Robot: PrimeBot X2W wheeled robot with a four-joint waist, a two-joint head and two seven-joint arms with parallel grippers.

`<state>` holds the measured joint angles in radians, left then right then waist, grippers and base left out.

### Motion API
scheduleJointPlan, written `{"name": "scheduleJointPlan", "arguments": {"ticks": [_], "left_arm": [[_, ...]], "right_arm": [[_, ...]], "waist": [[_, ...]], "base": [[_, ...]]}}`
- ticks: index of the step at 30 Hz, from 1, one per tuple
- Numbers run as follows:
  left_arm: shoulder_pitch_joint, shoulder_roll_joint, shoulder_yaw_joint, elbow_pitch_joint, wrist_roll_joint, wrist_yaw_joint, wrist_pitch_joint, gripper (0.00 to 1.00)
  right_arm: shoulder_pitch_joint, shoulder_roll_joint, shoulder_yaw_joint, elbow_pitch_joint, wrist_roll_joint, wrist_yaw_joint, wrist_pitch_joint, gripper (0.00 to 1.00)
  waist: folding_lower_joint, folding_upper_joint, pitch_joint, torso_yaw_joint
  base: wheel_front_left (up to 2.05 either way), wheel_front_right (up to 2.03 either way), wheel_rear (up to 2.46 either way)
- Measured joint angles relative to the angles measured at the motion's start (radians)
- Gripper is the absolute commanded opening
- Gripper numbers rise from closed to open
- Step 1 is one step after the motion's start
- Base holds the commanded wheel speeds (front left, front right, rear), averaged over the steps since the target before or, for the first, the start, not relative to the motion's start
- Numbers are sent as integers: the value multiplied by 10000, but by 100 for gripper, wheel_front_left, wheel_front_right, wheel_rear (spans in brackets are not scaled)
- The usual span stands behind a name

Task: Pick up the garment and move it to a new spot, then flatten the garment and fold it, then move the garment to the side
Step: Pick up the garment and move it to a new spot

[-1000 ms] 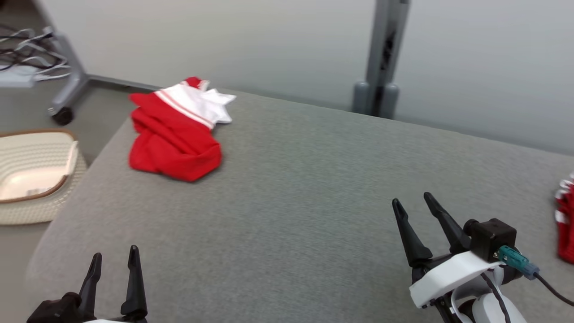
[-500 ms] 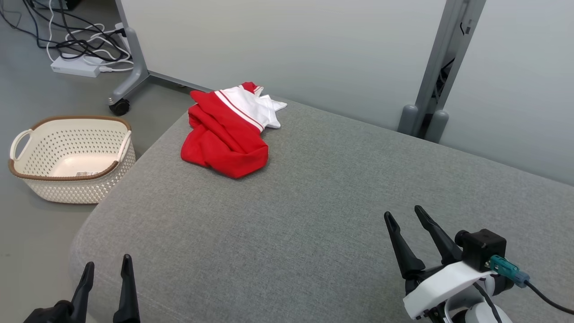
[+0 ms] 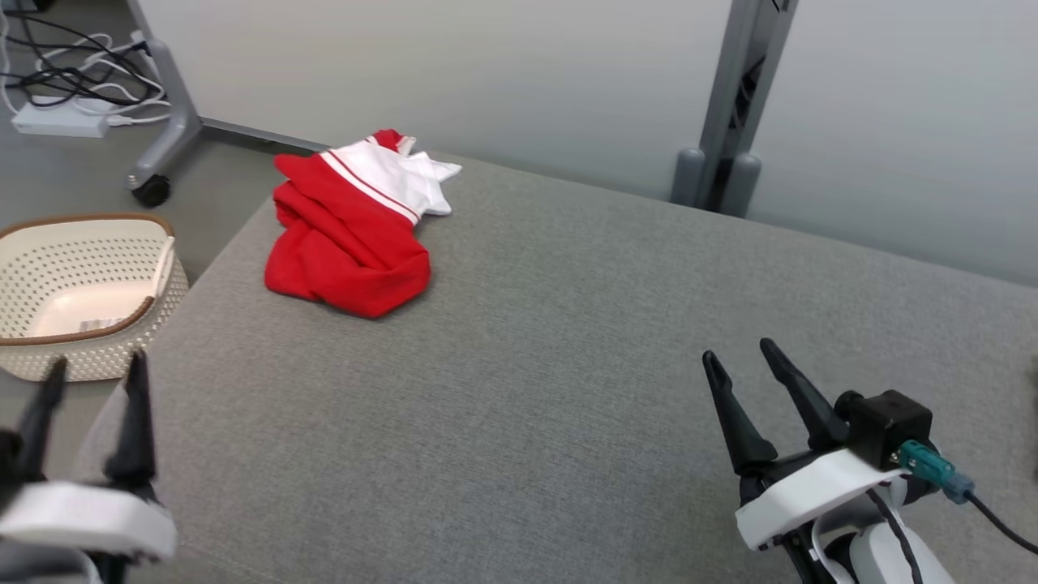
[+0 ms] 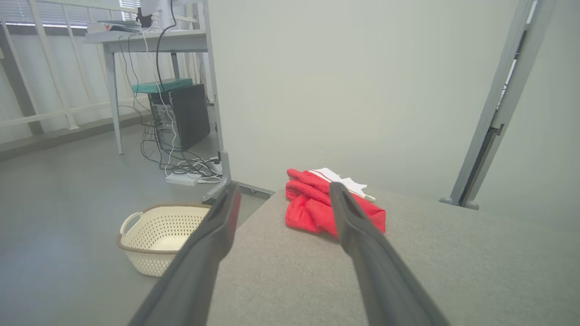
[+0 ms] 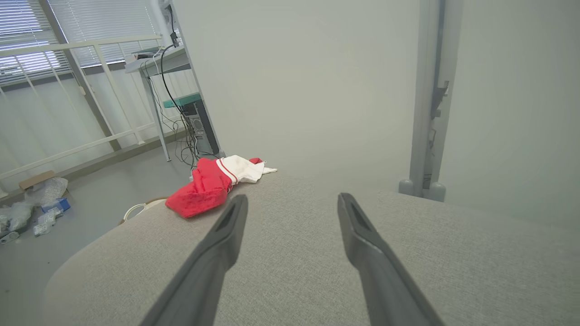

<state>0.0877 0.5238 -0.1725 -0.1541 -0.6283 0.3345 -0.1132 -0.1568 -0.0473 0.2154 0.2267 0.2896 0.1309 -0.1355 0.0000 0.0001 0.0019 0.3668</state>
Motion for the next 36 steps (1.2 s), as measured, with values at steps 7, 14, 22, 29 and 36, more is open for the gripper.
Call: {"name": "scheduleJointPlan", "arguments": {"ticks": [7, 14, 22, 29, 36], "left_arm": [[-2195, 1156, 596, 226, -324, -479, 1083, 100], [-4472, 1609, 529, 2069, -790, -1327, 1954, 100], [-6706, 1868, 278, 4464, -1191, -2226, 2821, 100], [-8110, 1845, 180, 6295, -1452, -2731, 3243, 100], [-9013, 1852, 182, 7883, -1666, -3076, 3490, 100]], "right_arm": [[-304, 0, -378, -614, -589, 0, 209, 100], [-709, -2, -556, -1296, -993, 0, 430, 100], [-1124, -6, -807, -1946, -1365, -2, 546, 100], [-1212, -10, -928, -2550, -1708, 0, 650, 100], [-1260, -10, -825, -3235, -1850, 0, 828, 100]], "waist": [[0, 0, 712, -588], [0, 0, 1699, -1276], [0, 0, 3056, -2159], [0, 0, 4186, -2857], [0, 0, 5095, -3400]], "base": [[0, 0, 0], [0, 0, 0], [0, 0, 0], [0, 0, 0], [0, 0, 0]]}}
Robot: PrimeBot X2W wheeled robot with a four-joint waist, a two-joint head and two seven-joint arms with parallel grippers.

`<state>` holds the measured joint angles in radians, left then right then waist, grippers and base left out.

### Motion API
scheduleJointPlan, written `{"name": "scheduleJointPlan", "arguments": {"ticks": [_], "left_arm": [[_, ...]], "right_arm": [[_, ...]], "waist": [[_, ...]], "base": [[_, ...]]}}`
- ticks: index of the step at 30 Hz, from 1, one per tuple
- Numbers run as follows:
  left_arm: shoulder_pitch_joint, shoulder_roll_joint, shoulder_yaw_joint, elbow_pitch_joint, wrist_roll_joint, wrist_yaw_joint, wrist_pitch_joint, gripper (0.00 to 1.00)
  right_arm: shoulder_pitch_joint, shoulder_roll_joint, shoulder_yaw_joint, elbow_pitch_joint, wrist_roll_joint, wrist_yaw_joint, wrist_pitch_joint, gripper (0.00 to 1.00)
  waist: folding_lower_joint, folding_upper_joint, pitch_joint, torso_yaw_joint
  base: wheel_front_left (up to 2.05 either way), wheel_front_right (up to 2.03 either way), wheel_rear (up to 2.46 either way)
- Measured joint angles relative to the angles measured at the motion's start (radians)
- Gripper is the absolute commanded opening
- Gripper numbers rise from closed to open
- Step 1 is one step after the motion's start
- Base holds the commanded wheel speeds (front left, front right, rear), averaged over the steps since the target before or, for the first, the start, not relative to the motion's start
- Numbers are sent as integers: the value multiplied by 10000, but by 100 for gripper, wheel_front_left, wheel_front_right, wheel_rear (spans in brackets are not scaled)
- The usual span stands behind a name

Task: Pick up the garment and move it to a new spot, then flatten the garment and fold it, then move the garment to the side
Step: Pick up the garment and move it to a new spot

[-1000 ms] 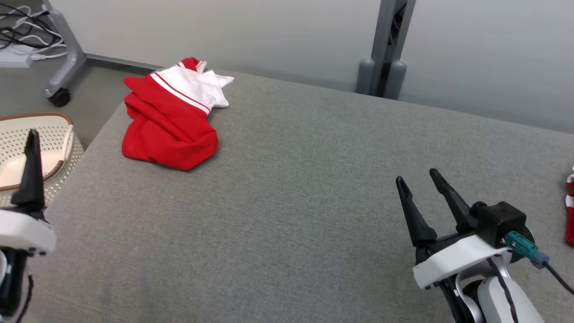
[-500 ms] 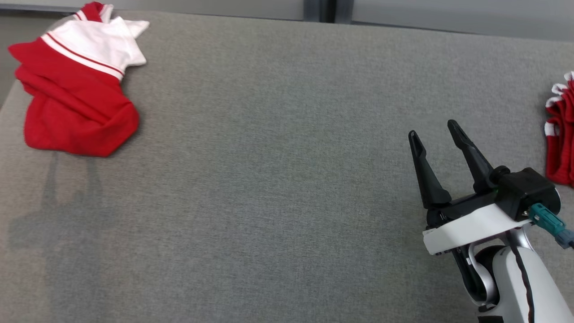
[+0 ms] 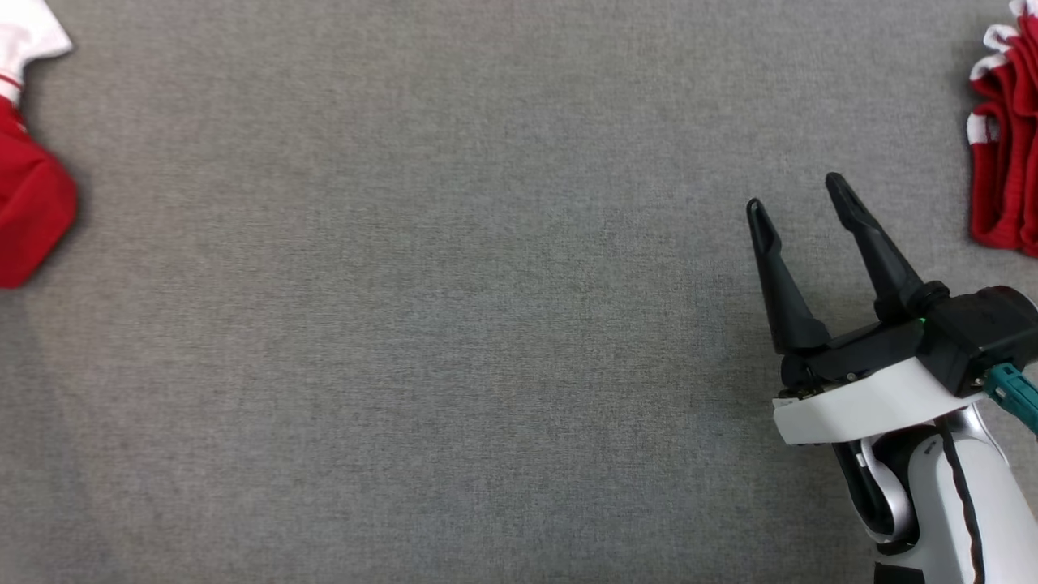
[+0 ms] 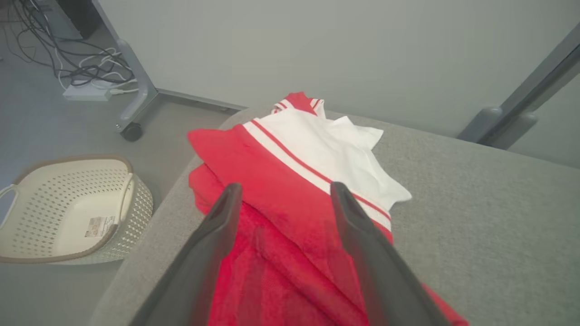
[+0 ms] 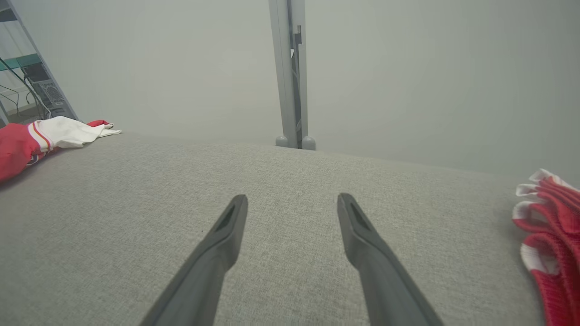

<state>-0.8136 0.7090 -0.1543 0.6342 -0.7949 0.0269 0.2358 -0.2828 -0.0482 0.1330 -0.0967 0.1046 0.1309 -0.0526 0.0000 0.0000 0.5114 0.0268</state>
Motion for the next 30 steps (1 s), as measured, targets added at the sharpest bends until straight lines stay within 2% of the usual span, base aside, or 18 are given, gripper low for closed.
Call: {"name": "scheduleJointPlan", "arguments": {"ticks": [7, 19, 20, 22, 24, 25, 30], "left_arm": [[-466, -88, -6, 1386, -259, -128, 339, 100], [-862, -516, -81, 2711, -278, -447, -621, 100], [-910, -539, -107, 2780, -219, -495, -773, 88], [-977, -594, -159, 2964, -161, -554, -1012, 47], [-977, -646, -236, 3177, -119, -633, -1158, 24], [-980, -662, -261, 3277, -84, -696, -1231, 0], [-1139, -654, -389, 3591, 48, -838, -1592, 0]], "right_arm": [[28, 0, 52, -677, -217, 0, 176, 100], [55, 0, 184, -1081, -408, 0, 305, 100], [52, 0, 199, -1066, -407, 0, 305, 100], [50, 0, 222, -1024, -407, 0, 303, 100], [47, 0, 221, -965, -405, 0, 280, 100], [47, 0, 222, -936, -401, 0, 257, 100], [-5, 0, 230, -794, -314, 0, 140, 100]], "waist": [[0, 0, 707, -348], [0, 0, 936, -489], [0, 0, 933, -500], [0, 0, 903, -527], [0, 0, 856, -561], [0, 0, 827, -580], [1, 0, 661, -658]], "base": [[0, 0, 0], [0, 0, 0], [0, 0, 0], [0, 0, 0], [0, 0, 0], [0, 0, 0], [0, 0, 0]]}}
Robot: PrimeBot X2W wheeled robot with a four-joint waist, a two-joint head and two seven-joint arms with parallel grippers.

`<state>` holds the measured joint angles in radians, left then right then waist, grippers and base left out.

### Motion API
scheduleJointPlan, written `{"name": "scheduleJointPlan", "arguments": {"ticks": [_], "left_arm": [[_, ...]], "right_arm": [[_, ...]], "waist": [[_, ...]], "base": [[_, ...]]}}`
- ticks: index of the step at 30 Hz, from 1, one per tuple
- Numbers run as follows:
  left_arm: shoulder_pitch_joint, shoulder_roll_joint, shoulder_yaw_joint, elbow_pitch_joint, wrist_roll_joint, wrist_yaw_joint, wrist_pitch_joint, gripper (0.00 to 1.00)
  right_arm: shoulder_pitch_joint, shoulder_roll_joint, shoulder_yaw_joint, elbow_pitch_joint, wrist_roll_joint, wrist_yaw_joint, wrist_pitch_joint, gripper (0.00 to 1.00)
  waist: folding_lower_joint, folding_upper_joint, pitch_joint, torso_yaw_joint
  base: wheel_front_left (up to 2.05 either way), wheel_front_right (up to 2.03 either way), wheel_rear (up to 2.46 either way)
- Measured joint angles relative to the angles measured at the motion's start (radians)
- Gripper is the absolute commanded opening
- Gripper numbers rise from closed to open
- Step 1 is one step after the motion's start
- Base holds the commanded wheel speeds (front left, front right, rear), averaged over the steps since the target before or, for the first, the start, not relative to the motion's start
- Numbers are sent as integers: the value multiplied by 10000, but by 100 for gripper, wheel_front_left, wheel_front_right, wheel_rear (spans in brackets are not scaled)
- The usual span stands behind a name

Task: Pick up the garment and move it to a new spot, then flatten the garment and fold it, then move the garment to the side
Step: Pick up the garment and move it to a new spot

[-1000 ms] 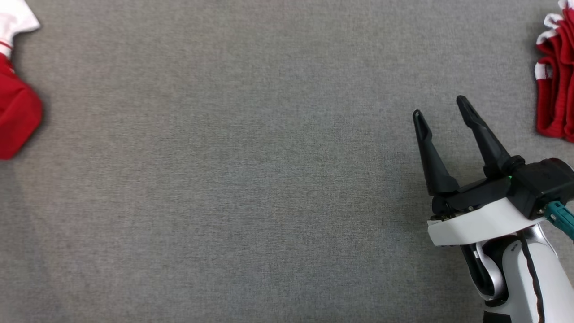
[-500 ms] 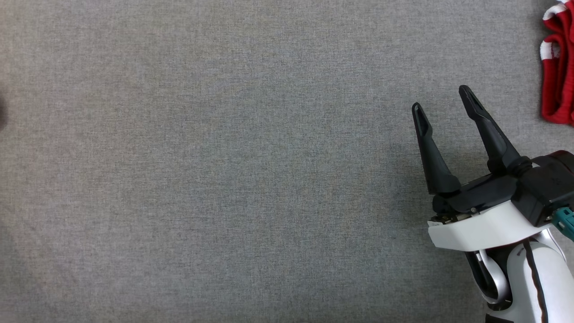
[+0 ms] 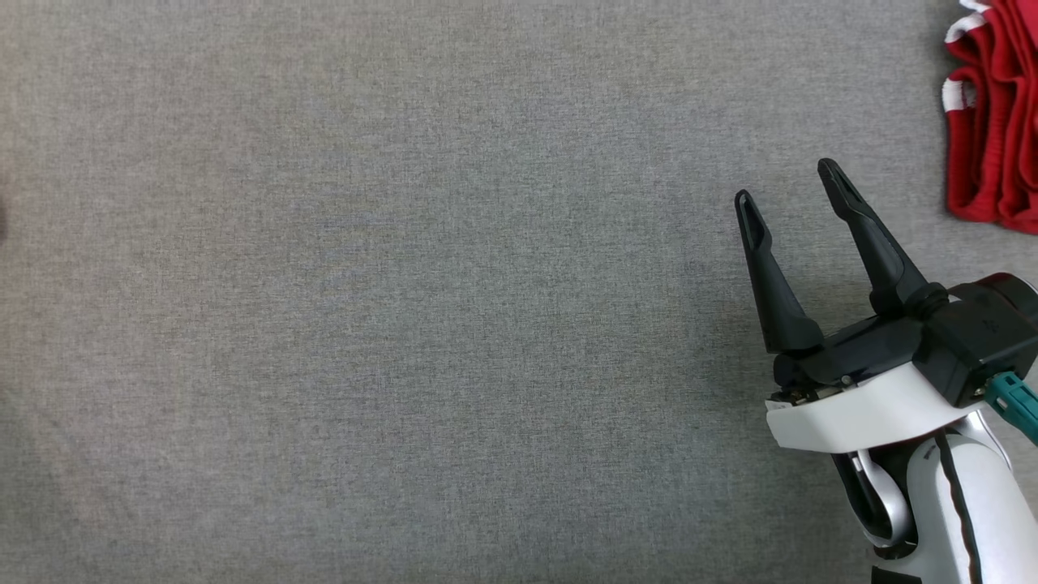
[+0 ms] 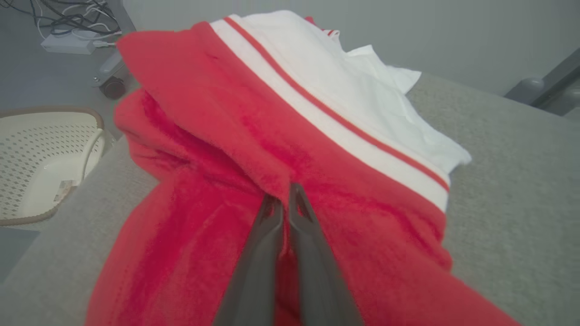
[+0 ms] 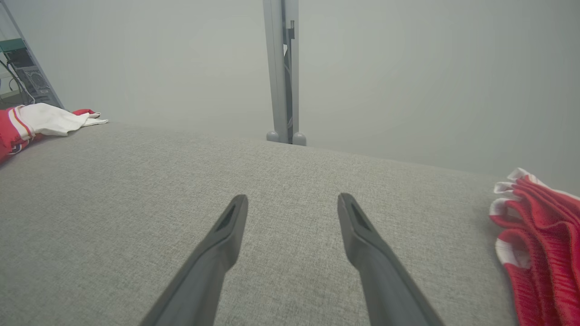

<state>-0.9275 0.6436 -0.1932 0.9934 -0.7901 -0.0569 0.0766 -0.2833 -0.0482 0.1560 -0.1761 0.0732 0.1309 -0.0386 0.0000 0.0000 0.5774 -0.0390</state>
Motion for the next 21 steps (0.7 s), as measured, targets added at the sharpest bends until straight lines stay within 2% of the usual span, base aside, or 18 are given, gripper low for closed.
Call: {"name": "scheduleJointPlan", "arguments": {"ticks": [10, 21], "left_arm": [[-429, 685, -422, -201, 629, -255, -777, 0], [-620, 1327, -1244, -1724, 1126, -585, -418, 0]], "right_arm": [[-35, 0, 36, 612, 311, 0, -385, 100], [-66, 2, 280, 1699, 972, 0, -963, 100]], "waist": [[0, 0, -703, -17], [0, 0, -2225, -210]], "base": [[0, 0, 0], [0, 0, 0]]}}
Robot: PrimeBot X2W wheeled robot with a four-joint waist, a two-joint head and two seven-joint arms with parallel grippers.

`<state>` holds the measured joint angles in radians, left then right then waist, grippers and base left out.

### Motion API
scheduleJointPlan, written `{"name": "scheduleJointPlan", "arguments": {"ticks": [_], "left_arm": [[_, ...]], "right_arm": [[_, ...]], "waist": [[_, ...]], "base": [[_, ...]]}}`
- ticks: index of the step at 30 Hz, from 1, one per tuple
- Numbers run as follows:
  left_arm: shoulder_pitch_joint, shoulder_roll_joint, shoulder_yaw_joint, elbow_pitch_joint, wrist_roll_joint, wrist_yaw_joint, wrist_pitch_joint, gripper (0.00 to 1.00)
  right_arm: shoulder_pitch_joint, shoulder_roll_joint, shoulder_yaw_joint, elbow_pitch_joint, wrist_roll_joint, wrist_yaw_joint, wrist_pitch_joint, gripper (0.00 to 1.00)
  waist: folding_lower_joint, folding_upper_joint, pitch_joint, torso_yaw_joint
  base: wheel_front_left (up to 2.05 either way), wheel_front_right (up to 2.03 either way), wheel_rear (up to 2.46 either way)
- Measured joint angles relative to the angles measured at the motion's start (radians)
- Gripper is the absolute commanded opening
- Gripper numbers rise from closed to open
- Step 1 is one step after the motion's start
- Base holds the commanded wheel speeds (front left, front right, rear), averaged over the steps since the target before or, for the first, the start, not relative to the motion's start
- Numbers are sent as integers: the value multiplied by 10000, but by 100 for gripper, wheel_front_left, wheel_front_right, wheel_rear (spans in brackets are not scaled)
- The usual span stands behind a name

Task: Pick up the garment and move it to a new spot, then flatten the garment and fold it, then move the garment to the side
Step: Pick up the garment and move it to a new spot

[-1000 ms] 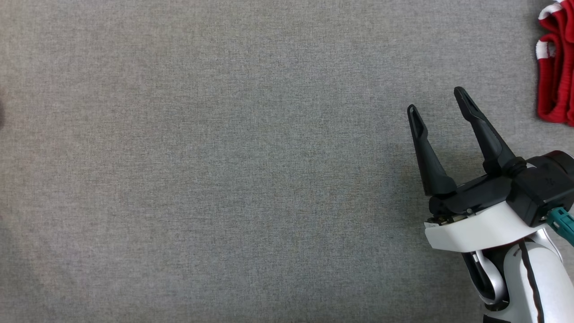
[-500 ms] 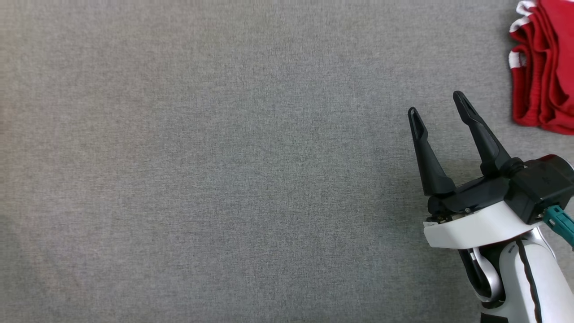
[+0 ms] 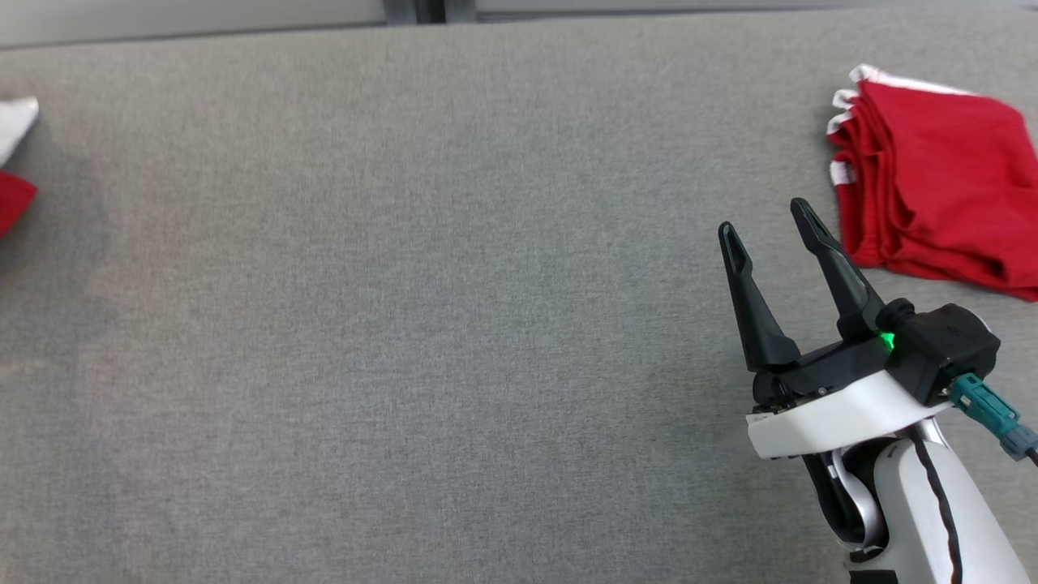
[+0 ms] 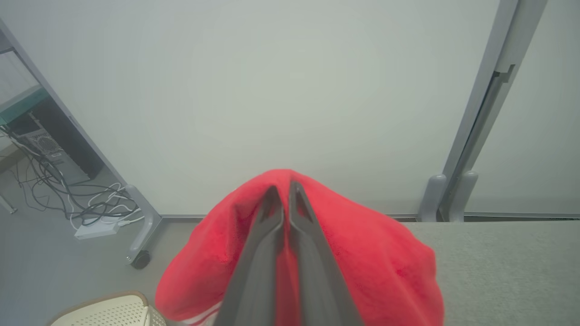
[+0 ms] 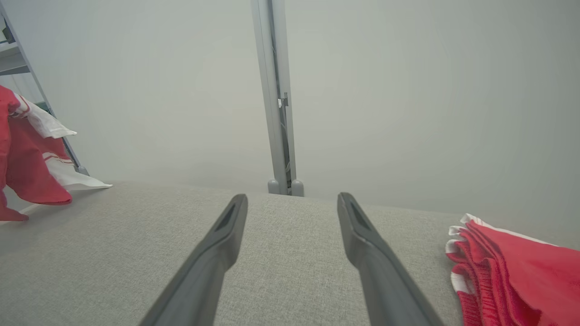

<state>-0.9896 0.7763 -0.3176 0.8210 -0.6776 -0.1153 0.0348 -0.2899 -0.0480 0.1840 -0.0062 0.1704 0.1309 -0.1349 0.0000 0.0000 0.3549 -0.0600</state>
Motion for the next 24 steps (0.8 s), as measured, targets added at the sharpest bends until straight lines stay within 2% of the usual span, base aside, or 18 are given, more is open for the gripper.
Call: {"name": "scheduleJointPlan", "arguments": {"ticks": [8, 16, 20, 24], "left_arm": [[421, 90, -1308, -1946, 90, -117, 587, 0], [1152, 75, -3453, -4560, -245, -142, 1108, 0], [1246, -240, -4426, -5758, -364, -142, 1292, 0], [1266, -811, -5212, -6261, -397, -142, 1269, 0]], "right_arm": [[166, 0, 86, 619, 236, 0, -213, 100], [354, 2, 203, 796, 426, 0, -299, 100], [394, -2, 205, 809, 456, 0, -299, 100], [395, 0, 286, 865, 520, 0, -328, 100]], "waist": [[0, 0, -1152, -302], [0, 0, -1855, -792], [0, 0, -1997, -1015], [0, 0, -2027, -1192]], "base": [[0, 0, 0], [0, 0, 0], [0, 0, 0], [0, 0, 0]]}}
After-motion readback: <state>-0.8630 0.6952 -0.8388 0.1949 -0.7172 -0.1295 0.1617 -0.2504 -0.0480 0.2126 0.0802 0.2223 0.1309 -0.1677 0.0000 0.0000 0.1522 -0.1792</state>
